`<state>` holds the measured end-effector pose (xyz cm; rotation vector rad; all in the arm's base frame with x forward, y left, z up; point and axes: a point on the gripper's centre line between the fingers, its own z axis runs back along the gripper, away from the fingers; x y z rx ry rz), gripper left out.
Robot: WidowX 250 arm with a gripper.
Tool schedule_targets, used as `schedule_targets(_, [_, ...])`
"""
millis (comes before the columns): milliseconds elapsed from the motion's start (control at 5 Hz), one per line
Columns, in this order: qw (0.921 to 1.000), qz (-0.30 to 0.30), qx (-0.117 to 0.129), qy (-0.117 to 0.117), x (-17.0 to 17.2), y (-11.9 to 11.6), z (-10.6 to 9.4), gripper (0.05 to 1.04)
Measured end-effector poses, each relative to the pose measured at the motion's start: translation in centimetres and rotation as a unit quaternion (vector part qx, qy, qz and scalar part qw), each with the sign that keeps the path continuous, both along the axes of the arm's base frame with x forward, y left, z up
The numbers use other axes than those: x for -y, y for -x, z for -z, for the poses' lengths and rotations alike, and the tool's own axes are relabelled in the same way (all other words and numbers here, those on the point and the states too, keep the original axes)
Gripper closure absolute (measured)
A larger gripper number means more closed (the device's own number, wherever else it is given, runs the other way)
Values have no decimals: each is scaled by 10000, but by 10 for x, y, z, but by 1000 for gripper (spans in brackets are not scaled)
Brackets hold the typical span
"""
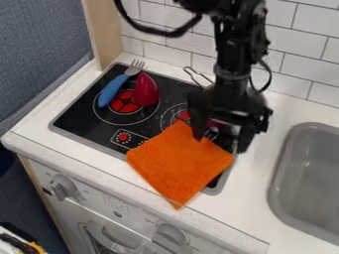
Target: Move the orange cloth in the bottom right corner of the stove
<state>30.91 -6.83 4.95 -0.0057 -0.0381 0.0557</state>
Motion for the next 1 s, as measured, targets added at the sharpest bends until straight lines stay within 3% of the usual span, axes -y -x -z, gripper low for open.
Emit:
schedule_targets(200, [9989, 354, 315, -56, -1, -3, -21, 83])
schedule_targets(400, [9975, 629, 323, -74, -1, -3, -22, 83])
schedule_targets(1000, [9973, 652, 323, -75, -1, -3, -22, 83])
